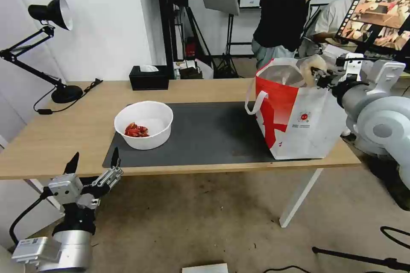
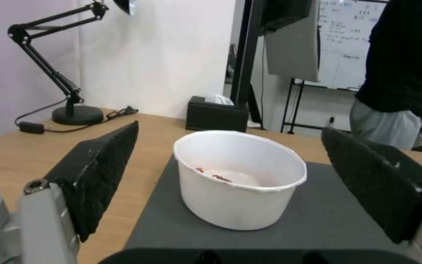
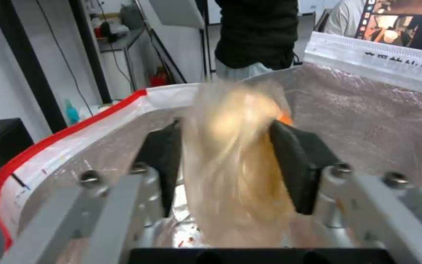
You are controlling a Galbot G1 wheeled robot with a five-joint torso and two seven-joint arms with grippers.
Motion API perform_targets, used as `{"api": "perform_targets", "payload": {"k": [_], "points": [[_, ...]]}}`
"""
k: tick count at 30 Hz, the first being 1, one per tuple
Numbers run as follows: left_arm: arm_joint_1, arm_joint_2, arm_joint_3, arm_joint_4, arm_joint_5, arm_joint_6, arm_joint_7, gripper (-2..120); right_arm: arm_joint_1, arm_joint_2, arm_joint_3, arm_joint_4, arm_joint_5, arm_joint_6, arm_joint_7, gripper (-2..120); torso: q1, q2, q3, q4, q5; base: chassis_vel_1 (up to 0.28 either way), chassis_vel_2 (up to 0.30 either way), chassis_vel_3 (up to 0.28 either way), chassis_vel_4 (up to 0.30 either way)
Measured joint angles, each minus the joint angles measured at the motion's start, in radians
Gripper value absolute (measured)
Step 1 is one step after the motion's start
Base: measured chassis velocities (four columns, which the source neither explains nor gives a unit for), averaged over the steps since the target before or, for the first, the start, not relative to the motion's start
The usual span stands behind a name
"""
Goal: Pick up the trash from the table and place it into the takeout bag.
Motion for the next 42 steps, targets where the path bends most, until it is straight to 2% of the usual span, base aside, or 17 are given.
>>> {"api": "perform_targets", "payload": {"k": [3,6,7,10,11,14,18,20,25,28,31,32,35,36,39,40,42], "points": [[0.0,0.0,0.001,0.0,0.0,0.001,0.0,100,-0.008,0.0,0.007,0.007,0.0,0.001,0.0,61,0.0,0.0,0.0,0.0,0.0,0.0,0.0,0.0,0.0],[0.001,0.003,0.001,0.0,0.0,0.002,0.001,100,-0.014,0.0,0.018,0.021,-0.002,0.011,-0.005,76,0.0,0.0,0.0,-0.0001,0.0,0.0,0.0,0.0,0.0],[0.001,0.003,0.001,0.0,0.0,0.002,0.001,100,-0.014,0.0,0.018,0.021,-0.002,0.011,-0.005,76,0.0,0.0,0.0,-0.0001,0.0,0.0,0.0,0.0,0.0],[0.003,0.006,0.002,0.0,0.0,0.002,0.001,100,-0.023,-0.01,0.028,0.074,-0.004,0.043,-0.031,91,0.0,0.0,0.0,0.0,-0.0001,0.0,0.0,0.0,0.0],[0.003,0.006,0.002,0.0,0.0,0.002,0.001,100,-0.023,-0.01,0.028,0.074,-0.004,0.043,-0.031,91,0.0,0.0,0.0,0.0,-0.0001,0.0,0.0,0.0,0.0],[0.007,0.007,0.003,0.0,0.0,0.002,0.001,100,-0.049,-0.033,0.045,0.156,-0.021,0.08,-0.106,100,0.0,0.0,0.0,-0.0002,-0.0002,0.0,0.0,0.0,0.0],[0.009,0.009,0.003,0.0,0.0,0.003,0.002,100,-0.099,-0.049,0.065,0.211,-0.047,0.107,-0.16,100,0.0,0.0,0.0,0.0,-0.0003,0.0,0.0,0.0,0.0],[0.01,0.011,0.003,0.0,0.001,0.003,0.002,100,-0.189,-0.059,0.096,0.269,-0.101,0.129,-0.209,100,0.0,0.0,0.0,-0.0003,-0.0002,0.0,0.0,0.0,0.0],[0.012,0.01,0.003,0.0,0.003,0.003,0.002,100,-0.321,-0.038,0.104,0.342,-0.193,0.161,-0.226,100,0.0,0.0,0.0,-0.0002,-0.0002,0.0,0.0,0.0,0.0],[0.015,0.01,0.003,0.0,0.006,0.002,0.002,100,-0.429,0.003,0.112,0.364,-0.278,0.184,-0.251,100,0.0,0.0,0.0,0.0,0.0,0.0,0.0,0.0,0.0],[0.022,0.01,0.0,0.0,0.008,-0.003,0.002,100,-0.644,0.088,0.194,0.366,-0.458,0.221,-0.37,100,0.0,0.0,0.0,-0.0001,0.0002,0.0,0.0,0.0,0.0],[0.022,0.01,0.0,0.0,0.008,-0.003,0.002,100,-0.644,0.088,0.194,0.366,-0.458,0.221,-0.37,100,0.0,0.0,0.0,-0.0001,0.0002,0.0,0.0,0.0,0.0],[0.032,0.008,-0.002,0.0,0.009,-0.013,0.001,100,-0.877,0.209,0.291,0.369,-0.656,0.277,-0.486,100,0.0,0.0,0.0,-0.0003,0.0002,0.0,0.0,0.0,0.0],[0.032,0.008,-0.002,0.0,0.009,-0.013,0.001,100,-0.877,0.209,0.291,0.369,-0.656,0.277,-0.486,100,0.0,0.0,0.0,-0.0003,0.0002,0.0,0.0,0.0,0.0],[0.038,0.008,0.002,0.0,0.012,-0.017,0.001,100,-1.028,0.313,0.326,0.374,-0.803,0.346,-0.529,100,0.0,0.0,0.0,-0.0002,-0.0001,0.0,0.0,0.0,0.0],[0.038,0.008,0.002,0.0,0.012,-0.017,0.001,100,-1.028,0.313,0.326,0.374,-0.803,0.346,-0.529,100,0.0,0.0,0.0,-0.0002,-0.0001,0.0,0.0,0.0,0.0],[0.042,0.005,0.006,0.0,0.015,-0.018,0.002,100,-1.094,0.381,0.345,0.374,-0.889,0.398,-0.549,100,0.0,0.0,0.0,-0.0001,-0.0002,0.0,0.0,0.0,0.0]]}}
